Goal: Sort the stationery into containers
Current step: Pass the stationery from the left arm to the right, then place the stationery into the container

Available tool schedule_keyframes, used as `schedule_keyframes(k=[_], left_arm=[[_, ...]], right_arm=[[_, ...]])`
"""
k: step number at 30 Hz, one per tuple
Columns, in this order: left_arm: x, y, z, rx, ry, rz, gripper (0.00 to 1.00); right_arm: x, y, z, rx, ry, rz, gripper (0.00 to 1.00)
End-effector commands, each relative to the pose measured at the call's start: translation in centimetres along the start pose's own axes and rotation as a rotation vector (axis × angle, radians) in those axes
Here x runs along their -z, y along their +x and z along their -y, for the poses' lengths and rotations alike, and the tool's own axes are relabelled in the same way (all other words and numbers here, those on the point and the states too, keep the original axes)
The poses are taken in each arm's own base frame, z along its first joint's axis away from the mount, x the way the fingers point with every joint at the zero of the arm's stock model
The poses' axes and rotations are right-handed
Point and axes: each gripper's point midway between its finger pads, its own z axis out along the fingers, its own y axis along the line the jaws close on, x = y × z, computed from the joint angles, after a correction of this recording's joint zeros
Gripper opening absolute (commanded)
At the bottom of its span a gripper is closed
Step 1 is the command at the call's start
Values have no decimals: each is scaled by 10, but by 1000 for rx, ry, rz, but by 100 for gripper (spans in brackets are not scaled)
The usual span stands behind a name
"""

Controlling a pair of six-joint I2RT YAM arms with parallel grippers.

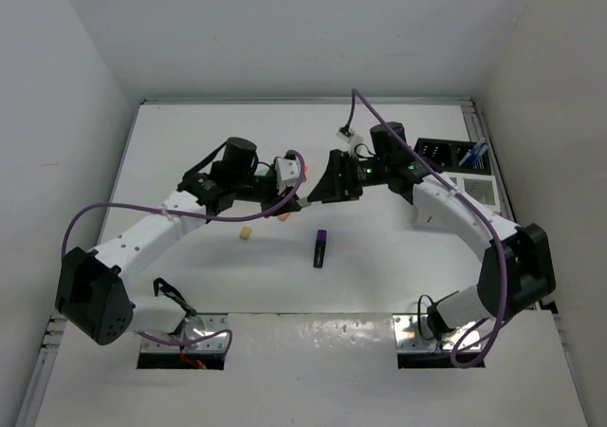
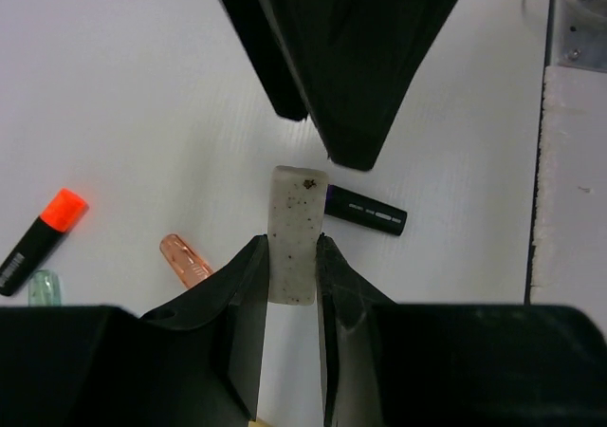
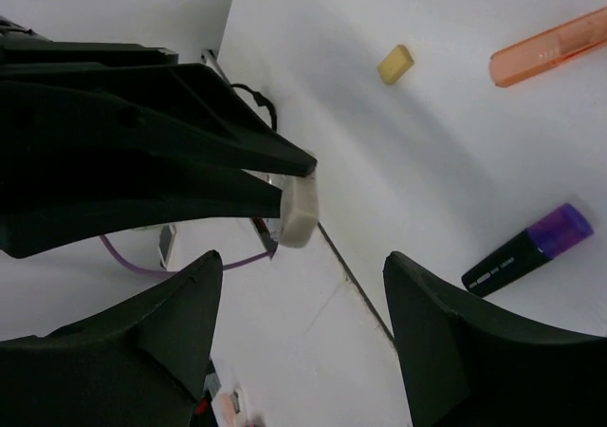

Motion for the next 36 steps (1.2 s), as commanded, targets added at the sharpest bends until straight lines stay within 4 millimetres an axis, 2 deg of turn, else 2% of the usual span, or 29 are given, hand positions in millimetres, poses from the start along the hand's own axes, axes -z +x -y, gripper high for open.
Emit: schedule_keyframes(k=[1,7,11,17,18,20,21,22,23,26,27,28,30,31,32,33,34,35,36], left_arm=[[3,-26,1,5,27,72,14],[3,-28,0,4,24,76,13],[4,-30,-2,-1,10,79,16],[3,-29,-1,-5,17,81,18],[3,-27,-1,-5,20,79,19],[2,-27,0,-2,22,79,26],[2,-27,-1,-4,19,78,33],[3,-26,-2,-3,14,74,44],[4,-26,-4,-2,-2,69,57],[9,-20,-17,59,-73,48,69],[13,-17,-30,82,-138,41,71],[22,-7,-45,150,-207,33,76],[35,8,-66,195,-306,1,79],[48,16,-79,218,-356,-9,79],[56,24,-87,242,-402,-36,83],[66,30,-99,270,-456,-47,96],[72,36,-105,286,-491,-63,97],[76,42,-106,294,-500,-86,97],[84,47,-111,301,-522,-93,98]], right_arm=[[-5,-14,-17,81,-30,14,68],[-17,-12,-18,69,-40,-5,63],[-22,-8,-18,59,-44,-22,55],[-25,-11,-19,51,-58,-11,31],[-25,-13,-20,54,-64,-5,25],[-25,-14,-22,61,-70,-4,15],[-24,-14,-22,60,-68,-5,11],[-24,-14,-23,69,-69,-5,2],[-23,-14,-22,78,-64,-5,0],[-14,-25,-22,134,-53,24,0],[-6,-29,-21,147,-41,39,0],[7,-46,-10,178,-1,90,0],[29,-58,6,181,66,134,0],[52,-77,25,212,128,194,0],[66,-81,41,202,201,211,0],[96,-102,60,255,287,266,0],[112,-101,78,228,357,258,0],[140,-112,105,208,457,303,0],[162,-121,119,240,516,327,0]])
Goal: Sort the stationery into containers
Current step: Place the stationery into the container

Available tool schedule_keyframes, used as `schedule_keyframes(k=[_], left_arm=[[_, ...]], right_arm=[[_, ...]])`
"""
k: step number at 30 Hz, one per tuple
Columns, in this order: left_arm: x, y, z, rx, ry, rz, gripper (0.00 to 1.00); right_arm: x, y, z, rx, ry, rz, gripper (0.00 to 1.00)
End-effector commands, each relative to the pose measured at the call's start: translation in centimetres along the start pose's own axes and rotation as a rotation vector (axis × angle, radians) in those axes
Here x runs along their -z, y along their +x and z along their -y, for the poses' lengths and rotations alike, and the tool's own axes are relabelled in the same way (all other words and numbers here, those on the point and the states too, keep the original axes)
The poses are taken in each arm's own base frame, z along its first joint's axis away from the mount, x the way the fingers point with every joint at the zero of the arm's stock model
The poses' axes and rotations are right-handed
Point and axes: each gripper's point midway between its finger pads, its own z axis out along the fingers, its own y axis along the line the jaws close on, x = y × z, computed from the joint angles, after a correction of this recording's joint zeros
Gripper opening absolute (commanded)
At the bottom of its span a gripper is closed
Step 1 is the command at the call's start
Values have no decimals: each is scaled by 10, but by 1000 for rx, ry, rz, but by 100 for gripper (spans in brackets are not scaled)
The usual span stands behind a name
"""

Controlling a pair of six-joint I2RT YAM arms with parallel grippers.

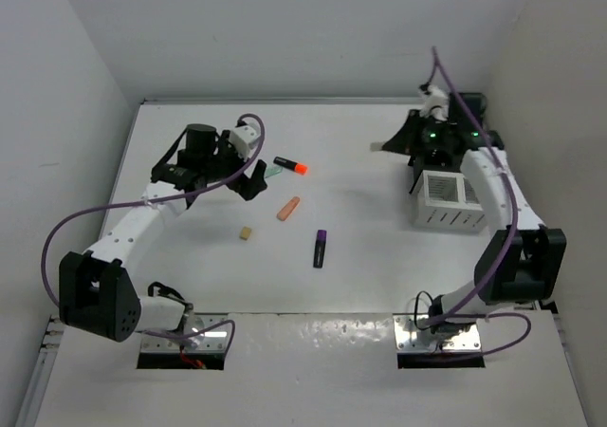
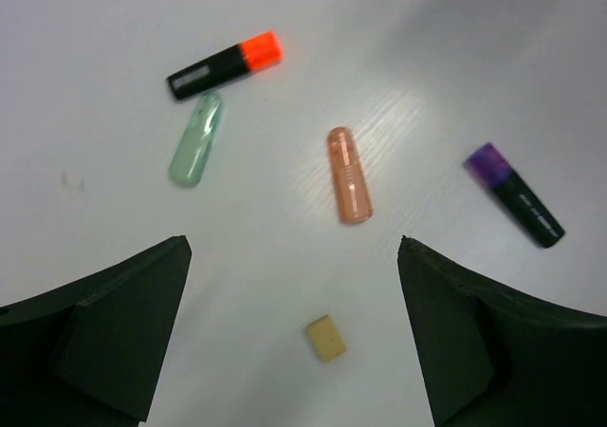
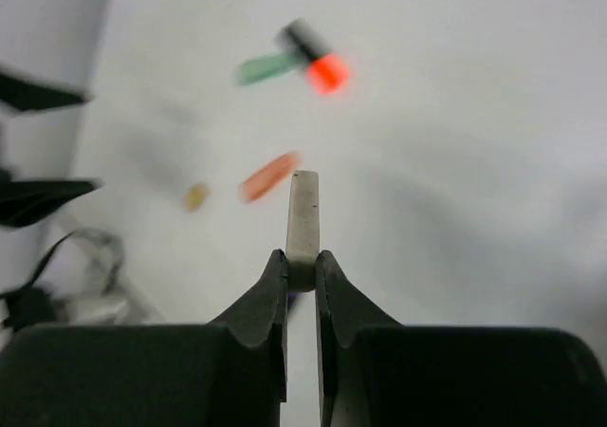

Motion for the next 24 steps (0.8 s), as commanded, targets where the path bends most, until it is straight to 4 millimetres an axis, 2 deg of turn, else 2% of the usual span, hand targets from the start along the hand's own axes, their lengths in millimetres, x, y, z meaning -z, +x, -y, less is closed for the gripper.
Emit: schedule_keyframes(k=[1,2,4,5,7,8,10,11,12,13,16,17,18,19,22,24], left_arm=[[18,0,-25,23,-117,-3,98],[19,3,-29,30,-134,-5,98],[21,12,-37,47,-167,-20,99],[22,17,-40,55,-176,-33,99],[19,27,-44,69,-183,-77,100],[17,40,-44,79,-170,-131,100],[17,49,-51,88,-185,-173,100],[16,59,-52,100,-184,-209,100],[18,66,-56,104,-200,-228,100],[19,71,-57,103,-203,-245,100],[23,84,-63,101,-237,-276,99],[24,86,-62,101,-237,-283,99],[23,91,-62,102,-237,-298,99],[23,98,-60,106,-230,-318,99],[17,119,-57,120,-207,-388,97],[11,133,-53,136,-183,-437,92]], right_arm=[[54,-35,71,139,275,80,0],[69,-43,97,128,343,104,0],[88,-52,130,153,449,114,0],[89,-58,143,173,478,106,0],[94,-56,160,174,523,64,0],[92,-56,171,163,543,40,0],[92,-60,182,163,560,25,0],[87,-54,191,145,565,-6,0],[86,-57,194,148,574,-13,0],[84,-51,205,125,597,-46,0],[82,-46,217,107,620,-81,1],[81,-40,223,94,633,-104,7],[81,-41,223,102,632,-113,23],[80,-36,223,91,628,-132,32],[82,-39,217,69,622,-115,53],[85,-45,200,54,579,-80,56]])
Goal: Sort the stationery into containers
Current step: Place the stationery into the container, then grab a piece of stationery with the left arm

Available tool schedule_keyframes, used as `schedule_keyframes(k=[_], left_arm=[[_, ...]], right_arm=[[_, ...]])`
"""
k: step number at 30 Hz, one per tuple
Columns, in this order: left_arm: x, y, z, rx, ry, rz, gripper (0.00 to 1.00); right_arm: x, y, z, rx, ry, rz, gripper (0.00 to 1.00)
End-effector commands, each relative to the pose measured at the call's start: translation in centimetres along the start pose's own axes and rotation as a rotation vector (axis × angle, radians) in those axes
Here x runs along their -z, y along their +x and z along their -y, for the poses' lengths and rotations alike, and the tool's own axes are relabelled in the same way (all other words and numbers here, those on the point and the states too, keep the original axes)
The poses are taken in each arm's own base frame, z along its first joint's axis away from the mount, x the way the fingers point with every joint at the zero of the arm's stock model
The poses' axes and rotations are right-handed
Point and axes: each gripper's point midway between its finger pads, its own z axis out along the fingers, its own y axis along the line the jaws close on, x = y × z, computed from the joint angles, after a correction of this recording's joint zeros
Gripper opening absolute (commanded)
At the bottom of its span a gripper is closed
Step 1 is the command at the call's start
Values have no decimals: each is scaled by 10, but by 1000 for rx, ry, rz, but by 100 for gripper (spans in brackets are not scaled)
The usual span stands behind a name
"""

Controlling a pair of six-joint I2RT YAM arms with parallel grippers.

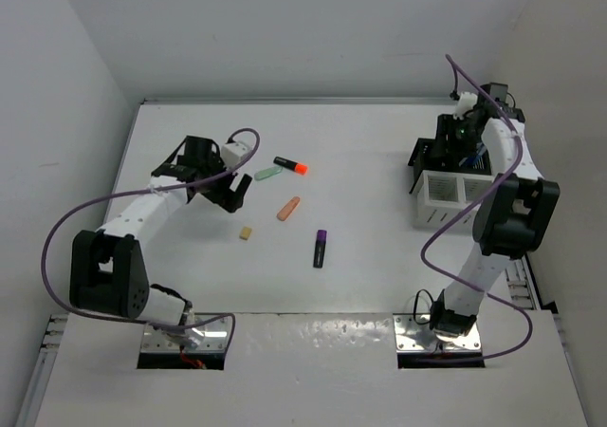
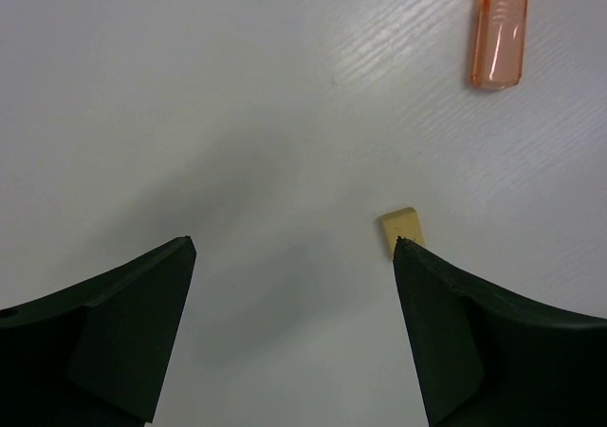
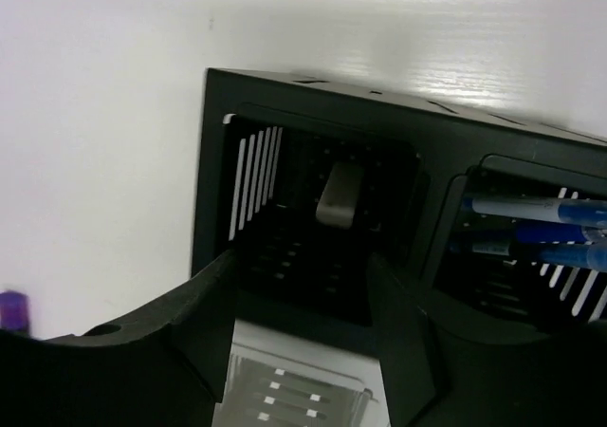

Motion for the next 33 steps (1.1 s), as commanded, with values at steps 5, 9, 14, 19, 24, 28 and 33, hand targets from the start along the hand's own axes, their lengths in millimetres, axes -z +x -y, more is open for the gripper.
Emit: schedule_keyframes(k=[5,9,14,19,24,28,33], left_arm=[[-33,42,15,15,44,-174,84],[-46,53,29,9,90,-223,81],[-52,57,50,-8,156,-244,76],[-54,66,62,-37,167,-268,73],[-57,70,70,-58,181,-303,66],[-61,71,78,-90,176,-335,58],[-68,82,78,-68,164,-396,50]], right_arm=[[63,-36,-69,-15,-197,140,57],[87,-33,-118,-2,-319,158,57],[87,-9,-158,38,-398,107,57],[84,3,-173,52,-422,80,57],[85,3,-177,63,-425,87,56],[85,5,-190,86,-446,83,57],[88,7,-197,87,-459,83,56]])
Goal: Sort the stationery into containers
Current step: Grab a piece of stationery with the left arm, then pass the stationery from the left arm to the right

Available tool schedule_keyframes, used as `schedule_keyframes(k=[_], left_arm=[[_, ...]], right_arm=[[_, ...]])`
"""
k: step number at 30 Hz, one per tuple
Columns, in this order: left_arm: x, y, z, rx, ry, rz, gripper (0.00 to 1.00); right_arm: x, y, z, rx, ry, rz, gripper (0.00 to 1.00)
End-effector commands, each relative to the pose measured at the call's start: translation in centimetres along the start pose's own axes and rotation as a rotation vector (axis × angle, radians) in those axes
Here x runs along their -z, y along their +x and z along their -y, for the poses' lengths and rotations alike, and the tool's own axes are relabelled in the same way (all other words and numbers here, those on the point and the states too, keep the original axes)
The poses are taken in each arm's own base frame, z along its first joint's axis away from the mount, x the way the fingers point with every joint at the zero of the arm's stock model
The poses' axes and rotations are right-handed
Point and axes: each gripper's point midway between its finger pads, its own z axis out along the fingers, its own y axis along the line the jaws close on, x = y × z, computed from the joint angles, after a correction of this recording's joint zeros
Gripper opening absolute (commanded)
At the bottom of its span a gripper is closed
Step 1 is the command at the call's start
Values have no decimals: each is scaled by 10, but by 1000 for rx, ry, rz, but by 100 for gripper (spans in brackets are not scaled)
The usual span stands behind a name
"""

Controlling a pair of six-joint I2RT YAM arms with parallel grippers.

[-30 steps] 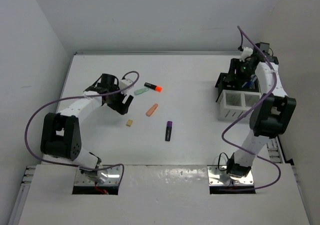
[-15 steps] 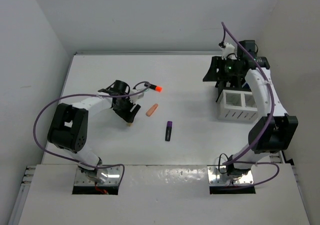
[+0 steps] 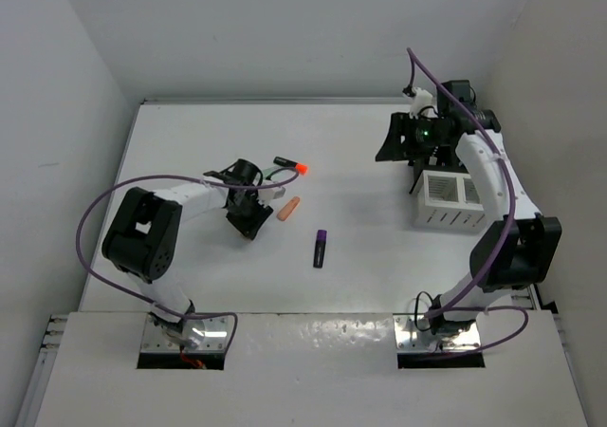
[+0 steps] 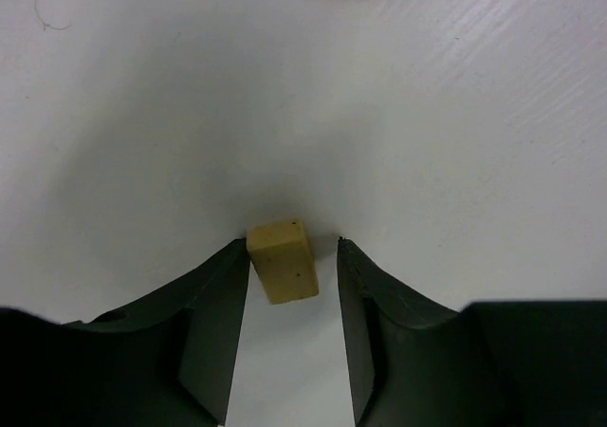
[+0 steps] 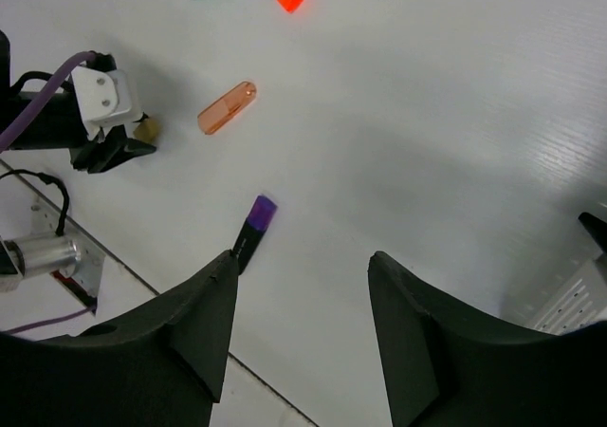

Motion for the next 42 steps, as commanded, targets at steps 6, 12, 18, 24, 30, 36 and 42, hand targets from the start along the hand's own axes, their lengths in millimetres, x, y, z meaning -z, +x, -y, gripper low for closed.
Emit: schedule_keyframes(k=[6,12,18,24,30,36,42], left_arm=[[2,-15,-8,59,38,43,20],[130,-116,-7,125,227,693,12],[239,-169,15,313,458,1087,5],[257,-187,-5,662,522,1089,2],[258,-188,-23,853,440,1039,0],[253,-183,-22,902,443,1019,0],[253,-182,-18,891,444,1015,0]], right_arm=[[7,-2,-27,59,-58,74,54],[3,6,-58,64,-151,103,55],[-1,2,-116,164,-243,208,57],[-21,-19,-156,162,-183,258,58],[-49,-37,-195,225,-157,275,59],[-85,-30,-231,265,-190,242,60],[-99,-41,-246,215,-218,249,60]])
